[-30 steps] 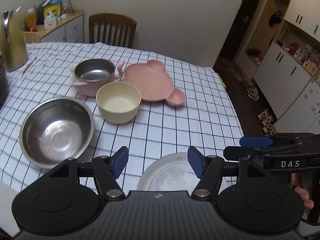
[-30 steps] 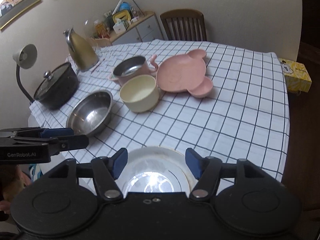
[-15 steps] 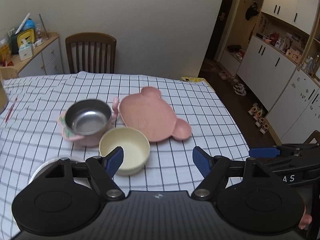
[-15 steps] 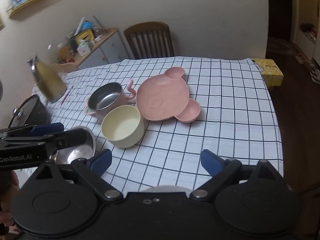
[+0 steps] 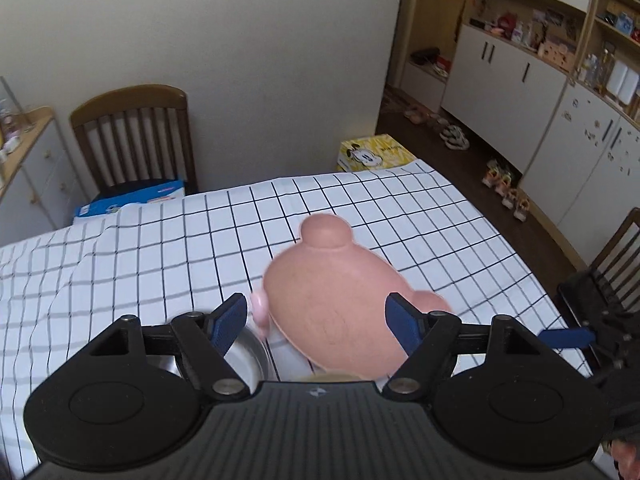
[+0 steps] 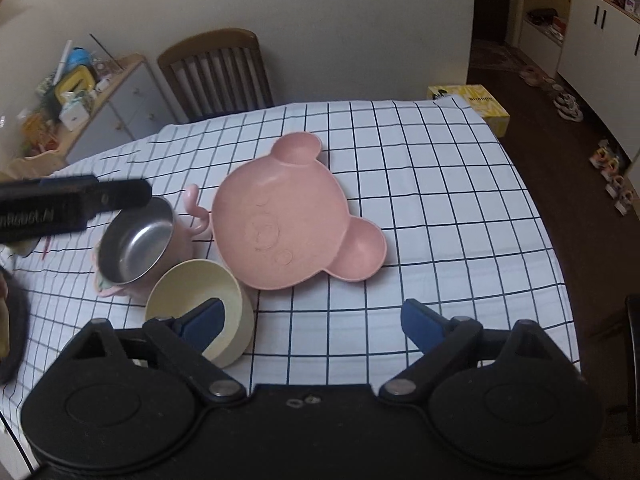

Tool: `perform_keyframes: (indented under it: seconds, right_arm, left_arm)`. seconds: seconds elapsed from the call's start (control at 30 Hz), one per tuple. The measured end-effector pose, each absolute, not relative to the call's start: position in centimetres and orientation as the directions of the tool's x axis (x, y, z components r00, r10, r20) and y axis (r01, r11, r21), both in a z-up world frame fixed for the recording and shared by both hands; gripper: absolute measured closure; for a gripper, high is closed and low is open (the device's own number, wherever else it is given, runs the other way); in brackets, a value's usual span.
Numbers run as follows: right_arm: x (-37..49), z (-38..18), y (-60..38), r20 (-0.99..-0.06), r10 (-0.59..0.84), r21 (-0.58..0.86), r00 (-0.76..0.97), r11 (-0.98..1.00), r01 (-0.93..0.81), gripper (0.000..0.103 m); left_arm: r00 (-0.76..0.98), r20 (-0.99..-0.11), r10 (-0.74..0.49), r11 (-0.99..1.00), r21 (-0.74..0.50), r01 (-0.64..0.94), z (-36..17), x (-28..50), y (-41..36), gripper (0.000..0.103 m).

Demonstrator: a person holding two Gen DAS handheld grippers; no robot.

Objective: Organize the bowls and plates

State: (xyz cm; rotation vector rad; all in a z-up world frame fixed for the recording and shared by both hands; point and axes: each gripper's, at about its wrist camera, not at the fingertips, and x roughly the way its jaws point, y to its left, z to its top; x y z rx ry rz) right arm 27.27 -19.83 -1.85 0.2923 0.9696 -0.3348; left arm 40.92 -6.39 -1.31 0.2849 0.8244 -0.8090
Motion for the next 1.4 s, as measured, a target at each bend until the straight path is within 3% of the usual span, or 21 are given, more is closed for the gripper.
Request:
perform_keyframes:
  seconds: [0.47, 0.97, 1.23, 1.3, 1.4]
  right_arm:
    - [33.8, -6.8, -19.4, -0.91, -0.197, 0.016, 0.364, 0.863, 0.505, 0.012]
    - [34.9, -10.9, -22.7, -0.947, -0.107, 0.128, 0.304, 0.74, 0.66, 0.031]
    - [35.6, -11.9, -23.4, -0.942, -0.041, 0.218, 0.332, 0.677, 0.703, 0.049]
    - [35.8, -12.2, -23.4, -0.941, -0.034, 0.23, 0.335, 0.663, 0.713, 0.06]
    - [35.9, -12.6, -23.6, -0.943, -0.023, 0.242, 0.332, 0.637, 0.732, 0.072]
  left_arm:
    - [0.256, -0.851, -0.459, 0.569, -0.06, 0.82, -8.1, 51.5, -12.6, 0.027]
    - [0.122, -0.897, -0.426, 0.566, -0.159, 0.809, -14.5, 56.3, -15.8, 0.028]
    - [0.087, -0.903, -0.422, 0.559, -0.184, 0.808, -16.0, 56.6, -16.4, 0.055]
    - [0.081, -0.904, -0.42, 0.559, -0.187, 0.808, -16.1, 56.7, -16.5, 0.065]
    - [0.079, -0.906, -0.417, 0.55, -0.182, 0.815, -16.1, 56.6, -16.6, 0.07]
